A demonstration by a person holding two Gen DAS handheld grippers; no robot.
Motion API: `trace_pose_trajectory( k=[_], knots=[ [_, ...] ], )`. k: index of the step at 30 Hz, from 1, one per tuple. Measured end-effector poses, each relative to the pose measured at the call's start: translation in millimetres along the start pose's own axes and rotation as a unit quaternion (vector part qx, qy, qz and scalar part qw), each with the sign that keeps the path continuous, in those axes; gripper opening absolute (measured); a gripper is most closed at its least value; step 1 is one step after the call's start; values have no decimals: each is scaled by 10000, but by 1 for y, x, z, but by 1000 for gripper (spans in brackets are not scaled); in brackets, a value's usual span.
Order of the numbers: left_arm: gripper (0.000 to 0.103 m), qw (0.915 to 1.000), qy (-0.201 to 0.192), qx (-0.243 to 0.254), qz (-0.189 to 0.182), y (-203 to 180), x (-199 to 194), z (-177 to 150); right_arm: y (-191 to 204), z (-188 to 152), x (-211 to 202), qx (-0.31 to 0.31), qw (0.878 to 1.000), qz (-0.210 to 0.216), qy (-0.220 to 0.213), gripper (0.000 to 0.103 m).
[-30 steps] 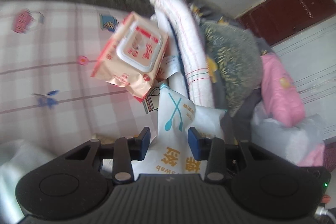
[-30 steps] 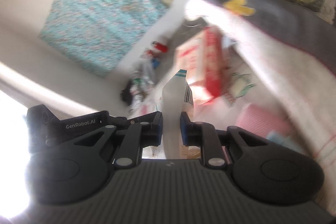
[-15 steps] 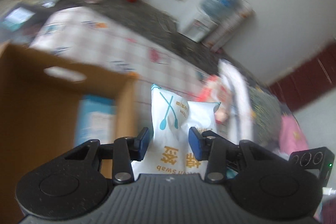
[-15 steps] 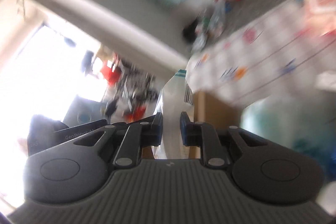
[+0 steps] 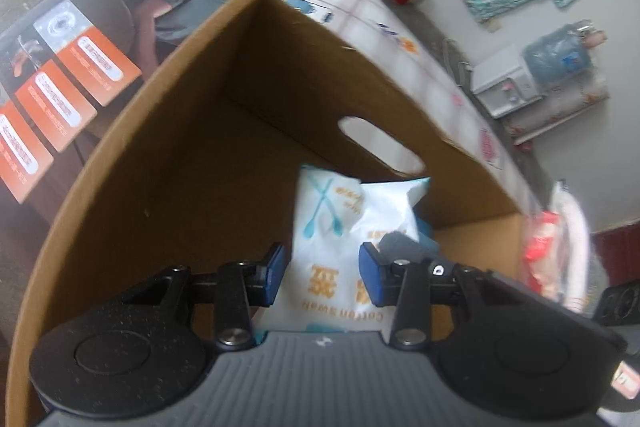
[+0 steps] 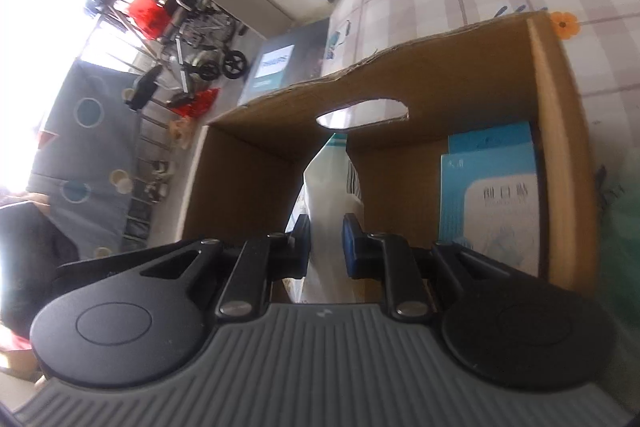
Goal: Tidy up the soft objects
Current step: 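Carry the cotton swab pack with the left tool into the cardboard box and release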
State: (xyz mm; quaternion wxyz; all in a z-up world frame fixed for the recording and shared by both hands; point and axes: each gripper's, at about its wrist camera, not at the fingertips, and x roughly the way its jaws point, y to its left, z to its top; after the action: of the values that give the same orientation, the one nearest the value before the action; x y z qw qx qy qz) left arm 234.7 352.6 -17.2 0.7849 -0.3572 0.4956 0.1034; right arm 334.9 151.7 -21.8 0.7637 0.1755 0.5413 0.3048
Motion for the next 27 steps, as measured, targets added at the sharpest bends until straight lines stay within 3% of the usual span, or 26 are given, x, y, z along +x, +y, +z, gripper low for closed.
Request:
trace_pose_trajectory(
  k=[6,7,9,18,21,24,27],
  knots=[
    [41,9989,8,325,328,-3,10,0,-9,10,23,-231,9984,-456,224,21],
    [41,9986,0,388,351,-5,10,-1,-12,11,23,-241,9984,-475,192,28],
    [41,9979,-21,516,393,-8,8,-4,-11,11,8,-293,9986,-441,8,34],
    [41,9866,-109,1306,971,-48,28,-13,-7,6,-82,-579,9939,-11,-935,34],
    [46,9799,-36,1584,1210,-57,42,-16,-13,-1,-105,-623,9924,47,-1059,34],
    [50,9700,-215,1948,1438,-61,46,-17,-24,-9,-120,-580,9926,61,-1063,34],
    [54,9663,-267,2051,1534,-59,47,-15,-36,-15,-131,-562,9922,-4,-1110,34]
  ],
)
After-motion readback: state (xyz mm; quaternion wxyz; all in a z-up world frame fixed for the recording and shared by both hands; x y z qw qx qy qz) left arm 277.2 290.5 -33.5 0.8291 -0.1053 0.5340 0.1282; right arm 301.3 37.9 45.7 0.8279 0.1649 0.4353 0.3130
